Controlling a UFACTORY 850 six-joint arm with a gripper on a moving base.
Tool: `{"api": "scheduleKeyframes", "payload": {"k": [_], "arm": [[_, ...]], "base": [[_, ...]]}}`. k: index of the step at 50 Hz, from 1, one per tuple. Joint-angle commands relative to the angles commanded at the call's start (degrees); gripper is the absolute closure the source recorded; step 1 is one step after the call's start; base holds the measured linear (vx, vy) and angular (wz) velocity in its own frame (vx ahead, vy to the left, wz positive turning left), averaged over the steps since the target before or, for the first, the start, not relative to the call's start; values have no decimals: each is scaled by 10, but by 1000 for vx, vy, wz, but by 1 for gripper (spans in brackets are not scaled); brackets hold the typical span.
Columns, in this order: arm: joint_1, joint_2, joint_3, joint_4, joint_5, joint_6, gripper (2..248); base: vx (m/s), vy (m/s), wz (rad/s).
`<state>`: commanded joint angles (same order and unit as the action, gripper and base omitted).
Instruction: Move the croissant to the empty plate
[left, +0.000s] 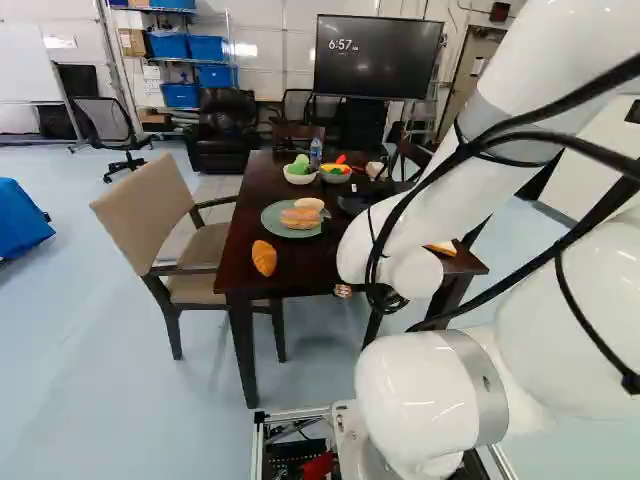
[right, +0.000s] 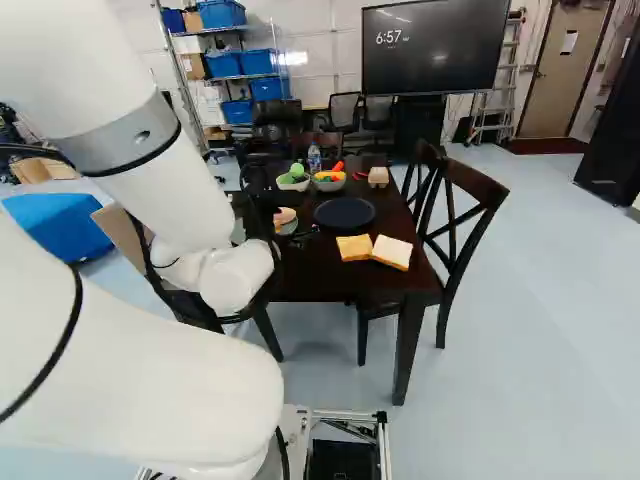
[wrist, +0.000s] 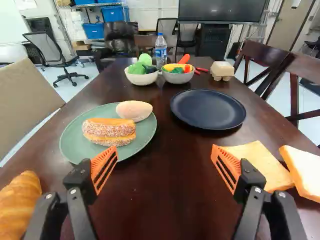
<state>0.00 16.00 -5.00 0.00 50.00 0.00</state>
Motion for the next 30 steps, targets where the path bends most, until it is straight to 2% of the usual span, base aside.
{"api": "scheduleKeyframes", "payload": {"k": [18, 30], "arm": [[6, 15, -3, 0, -2, 0, 3], [19, 26, -11, 0, -27, 0, 3]], "base": [[0, 0, 0], [0, 0, 0]]}}
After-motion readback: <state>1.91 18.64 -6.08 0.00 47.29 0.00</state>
